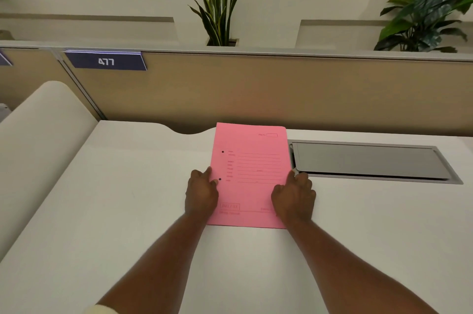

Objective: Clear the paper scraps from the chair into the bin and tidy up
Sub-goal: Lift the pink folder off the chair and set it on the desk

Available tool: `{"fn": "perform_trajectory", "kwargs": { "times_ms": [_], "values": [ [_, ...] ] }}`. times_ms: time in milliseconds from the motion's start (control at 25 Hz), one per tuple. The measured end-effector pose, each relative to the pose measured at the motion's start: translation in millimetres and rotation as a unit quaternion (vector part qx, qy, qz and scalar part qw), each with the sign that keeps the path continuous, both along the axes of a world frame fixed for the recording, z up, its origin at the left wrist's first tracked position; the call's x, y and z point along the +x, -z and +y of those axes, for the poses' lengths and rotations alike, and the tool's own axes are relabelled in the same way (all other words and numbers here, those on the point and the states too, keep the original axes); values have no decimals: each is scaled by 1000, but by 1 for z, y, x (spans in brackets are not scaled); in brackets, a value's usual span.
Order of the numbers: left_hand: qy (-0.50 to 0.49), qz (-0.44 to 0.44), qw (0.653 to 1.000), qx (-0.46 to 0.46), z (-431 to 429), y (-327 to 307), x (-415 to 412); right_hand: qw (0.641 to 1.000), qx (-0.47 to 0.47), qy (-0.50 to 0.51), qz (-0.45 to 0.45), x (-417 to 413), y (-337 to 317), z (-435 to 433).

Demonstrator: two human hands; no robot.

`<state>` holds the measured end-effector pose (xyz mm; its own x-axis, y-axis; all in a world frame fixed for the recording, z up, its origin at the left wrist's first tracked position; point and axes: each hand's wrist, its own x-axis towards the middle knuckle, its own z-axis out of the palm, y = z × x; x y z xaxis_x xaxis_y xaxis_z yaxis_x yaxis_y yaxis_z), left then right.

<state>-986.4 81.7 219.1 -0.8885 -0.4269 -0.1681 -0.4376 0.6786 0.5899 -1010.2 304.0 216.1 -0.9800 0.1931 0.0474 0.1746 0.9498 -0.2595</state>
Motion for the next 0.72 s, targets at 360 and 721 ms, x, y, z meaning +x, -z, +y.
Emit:
{"fn": "perform_trajectory", "kwargs": {
  "times_ms": [360, 721],
  "values": [
    [-35, 54, 998, -9, 17, -25, 33, 995, -66, -21, 66, 32, -15, 12],
    [-53, 122, 990, -42, 65, -83, 186, 973, -142, -105, 151, 156, -68, 40]
  ]
}}
